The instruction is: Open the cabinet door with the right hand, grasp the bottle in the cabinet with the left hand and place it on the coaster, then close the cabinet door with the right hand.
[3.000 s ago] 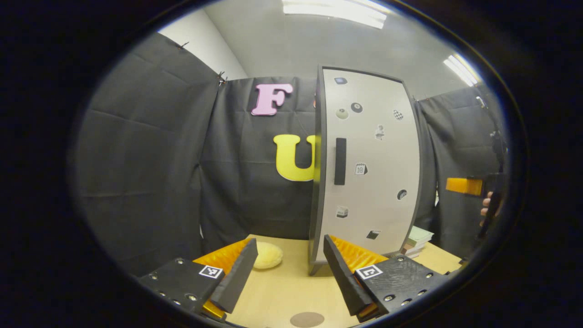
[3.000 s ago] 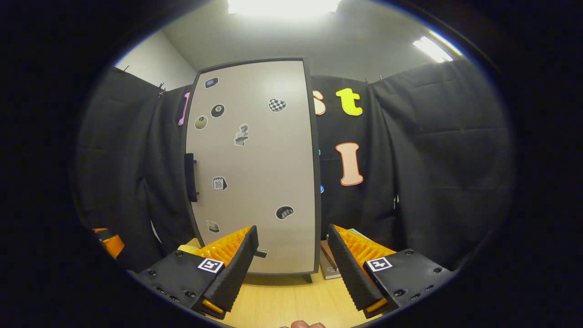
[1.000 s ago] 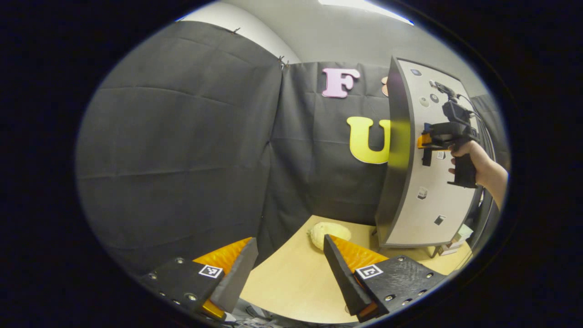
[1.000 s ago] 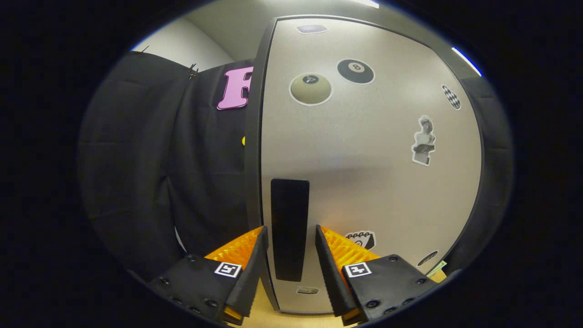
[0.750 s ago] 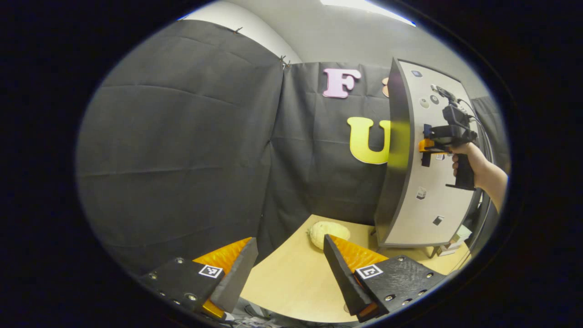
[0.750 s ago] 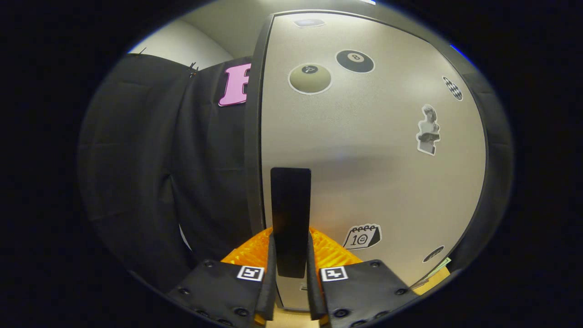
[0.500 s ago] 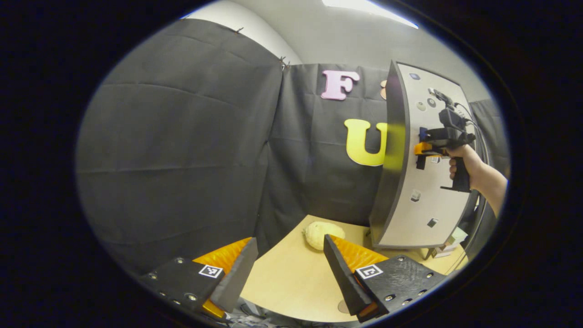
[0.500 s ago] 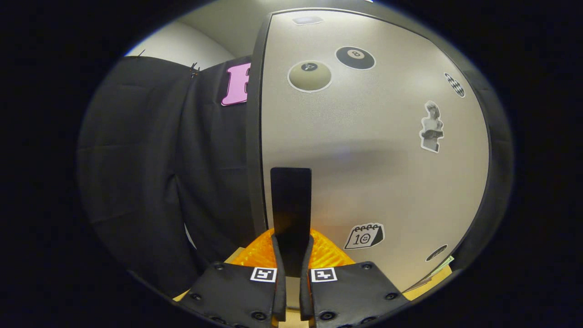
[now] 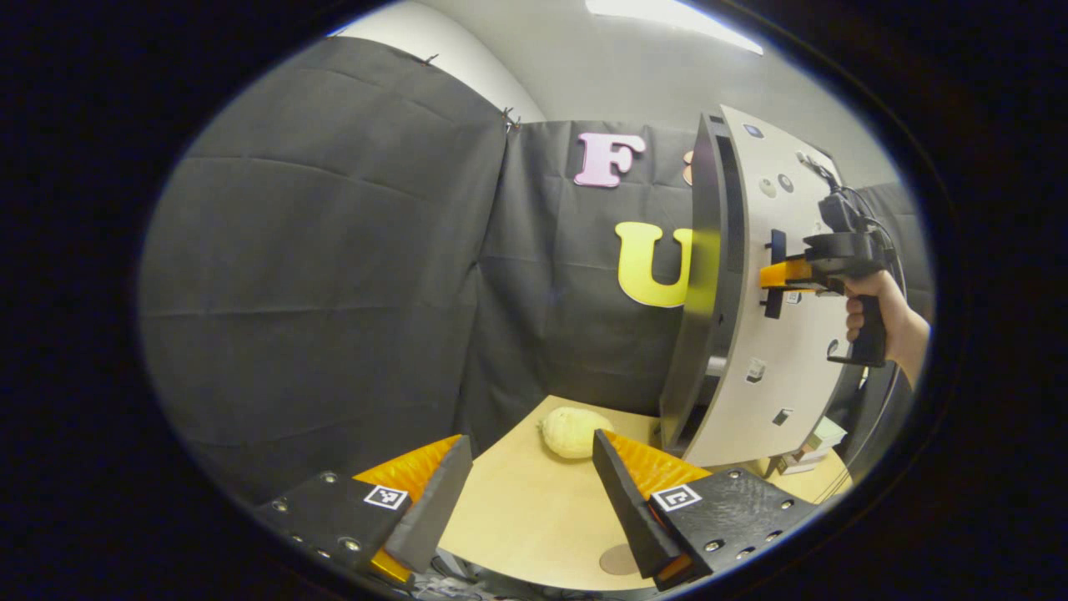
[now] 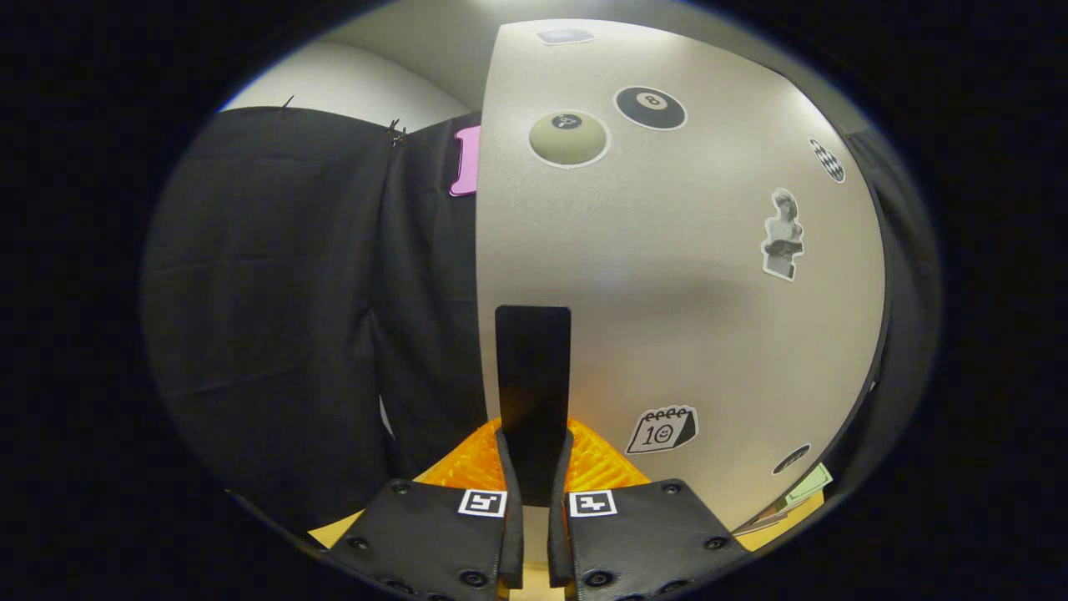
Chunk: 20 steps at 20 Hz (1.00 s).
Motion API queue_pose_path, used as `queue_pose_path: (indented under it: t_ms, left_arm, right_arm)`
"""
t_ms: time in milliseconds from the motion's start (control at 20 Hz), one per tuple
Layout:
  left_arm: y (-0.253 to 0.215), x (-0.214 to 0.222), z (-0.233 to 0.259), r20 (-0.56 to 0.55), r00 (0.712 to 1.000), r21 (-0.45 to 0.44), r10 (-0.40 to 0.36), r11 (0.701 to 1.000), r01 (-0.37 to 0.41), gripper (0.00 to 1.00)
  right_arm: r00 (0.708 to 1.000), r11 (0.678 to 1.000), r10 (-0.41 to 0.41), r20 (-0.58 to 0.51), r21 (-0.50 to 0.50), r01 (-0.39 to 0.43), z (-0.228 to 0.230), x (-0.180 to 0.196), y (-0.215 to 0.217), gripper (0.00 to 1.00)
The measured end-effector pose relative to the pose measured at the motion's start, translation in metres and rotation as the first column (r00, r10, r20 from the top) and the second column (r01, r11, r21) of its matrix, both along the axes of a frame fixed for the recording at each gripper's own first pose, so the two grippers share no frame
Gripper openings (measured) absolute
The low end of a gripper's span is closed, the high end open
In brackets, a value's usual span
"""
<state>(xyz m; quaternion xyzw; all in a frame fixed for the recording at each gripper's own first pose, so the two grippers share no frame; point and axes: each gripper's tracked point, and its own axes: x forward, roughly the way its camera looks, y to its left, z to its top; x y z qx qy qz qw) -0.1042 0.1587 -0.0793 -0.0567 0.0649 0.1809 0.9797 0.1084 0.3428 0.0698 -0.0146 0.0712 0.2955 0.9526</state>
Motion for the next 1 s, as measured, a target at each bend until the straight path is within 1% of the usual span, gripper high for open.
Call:
queue_pose_path:
  t_ms: [50, 150, 200, 300, 350, 400, 600, 650, 750, 850, 900, 950, 1000]
  left_arm:
    - [-0.003, -0.003, -0.001, -0.002, 1.0, 0.003, 0.003, 1.0, -0.003, 0.87]
    - [-0.006, -0.006, 0.001, -0.003, 1.0, 0.014, 0.019, 1.0, -0.019, 0.87]
    - [-0.007, -0.006, 0.002, -0.002, 1.0, 0.016, 0.024, 1.0, -0.024, 0.93]
    - [-0.013, -0.004, 0.002, -0.003, 1.0, 0.014, 0.023, 1.0, -0.023, 0.92]
    - [-0.017, -0.004, 0.002, -0.005, 1.0, 0.013, 0.017, 1.0, -0.017, 0.9]
    - [-0.02, -0.002, 0.004, -0.005, 1.0, 0.015, 0.008, 1.0, -0.008, 0.9]
    - [-0.035, 0.012, 0.011, -0.003, 0.999, 0.053, -0.042, 0.998, 0.042, 0.9]
    - [-0.037, 0.011, 0.012, 0.002, 0.998, 0.064, -0.061, 0.996, 0.06, 0.87]
    - [-0.049, 0.02, 0.02, 0.013, 0.995, 0.084, -0.1, 0.992, 0.099, 0.87]
    - [-0.067, 0.033, 0.027, 0.02, 0.99, 0.104, -0.138, 0.985, 0.135, 0.87]
    - [-0.073, 0.039, 0.028, 0.024, 0.988, 0.111, -0.155, 0.982, 0.151, 0.9]
    - [-0.079, 0.047, 0.029, 0.026, 0.984, 0.109, -0.174, 0.979, 0.17, 0.9]
    - [-0.084, 0.055, 0.027, 0.021, 0.981, 0.099, -0.194, 0.977, 0.191, 0.87]
  right_arm:
    - [1.0, 1.0, 0.007, 0.009, -0.014, -0.007, 0.003, -0.004, -0.006, 0.13]
    - [1.0, 1.0, 0.021, 0.001, -0.007, -0.021, 0.011, -0.014, -0.011, 0.14]
    - [0.999, 0.999, 0.038, -0.004, -0.001, -0.038, 0.015, -0.019, -0.014, 0.13]
    - [0.998, 0.998, 0.063, -0.015, 0.012, -0.063, 0.022, -0.029, -0.021, 0.13]
    - [0.997, 0.997, 0.074, -0.019, 0.012, -0.074, 0.018, -0.027, -0.024, 0.17]
    - [0.997, 0.997, 0.079, -0.021, 0.015, -0.079, 0.018, -0.026, -0.028, 0.13]
    - [0.994, 0.993, 0.105, -0.02, 0.053, -0.104, 0.016, -0.031, -0.04, 0.13]
    - [0.993, 0.992, 0.113, -0.026, 0.06, -0.111, 0.015, -0.033, -0.044, 0.13]
    - [0.993, 0.992, 0.115, -0.025, 0.06, -0.113, 0.015, -0.035, -0.052, 0.13]
    - [0.995, 0.993, 0.097, -0.025, 0.067, -0.095, 0.016, -0.041, -0.061, 0.13]
    - [0.996, 0.994, 0.08, -0.035, 0.077, -0.077, 0.016, -0.042, -0.066, 0.13]
    - [0.997, 0.995, 0.065, -0.039, 0.078, -0.062, 0.015, -0.042, -0.07, 0.13]
    - [0.998, 0.996, 0.049, -0.044, 0.079, -0.045, 0.016, -0.043, -0.075, 0.13]
